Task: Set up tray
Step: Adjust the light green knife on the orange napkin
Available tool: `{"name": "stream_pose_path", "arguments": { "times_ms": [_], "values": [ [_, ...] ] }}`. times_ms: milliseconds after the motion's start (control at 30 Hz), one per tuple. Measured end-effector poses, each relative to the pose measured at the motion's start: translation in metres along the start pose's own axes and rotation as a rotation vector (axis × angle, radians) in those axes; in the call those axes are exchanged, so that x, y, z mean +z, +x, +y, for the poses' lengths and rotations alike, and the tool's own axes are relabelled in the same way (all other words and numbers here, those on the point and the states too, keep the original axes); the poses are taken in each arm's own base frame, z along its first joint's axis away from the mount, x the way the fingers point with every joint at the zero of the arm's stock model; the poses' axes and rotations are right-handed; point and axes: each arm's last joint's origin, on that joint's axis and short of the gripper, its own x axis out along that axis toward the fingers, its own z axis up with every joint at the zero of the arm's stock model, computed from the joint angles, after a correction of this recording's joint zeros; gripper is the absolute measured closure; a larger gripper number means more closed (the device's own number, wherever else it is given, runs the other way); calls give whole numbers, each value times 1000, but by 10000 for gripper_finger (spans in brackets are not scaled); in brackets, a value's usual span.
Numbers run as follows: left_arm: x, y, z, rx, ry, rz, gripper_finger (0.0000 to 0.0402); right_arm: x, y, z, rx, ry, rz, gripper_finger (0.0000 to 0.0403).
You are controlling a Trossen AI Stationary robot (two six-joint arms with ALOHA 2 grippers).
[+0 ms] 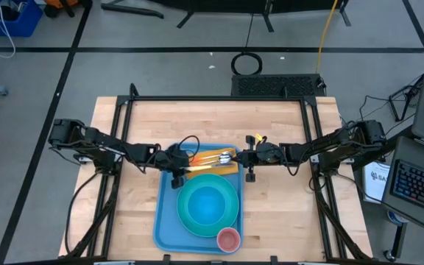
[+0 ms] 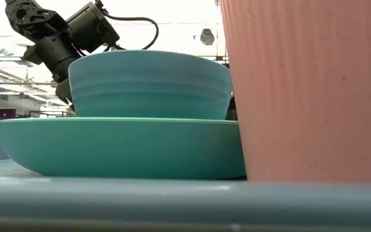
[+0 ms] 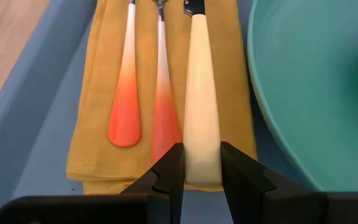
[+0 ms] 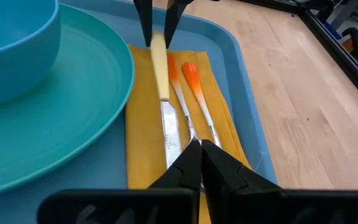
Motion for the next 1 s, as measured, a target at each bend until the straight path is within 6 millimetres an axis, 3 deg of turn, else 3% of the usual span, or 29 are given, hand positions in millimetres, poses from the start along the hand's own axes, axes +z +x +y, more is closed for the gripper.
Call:
{"name": "stream_pose_path", "arguments": {
  "times_ms": [1000],
  "values": [
    [1,0,-2,-61,-55,-2,307,0,0,0,1,0,0,399]
  ]
}}
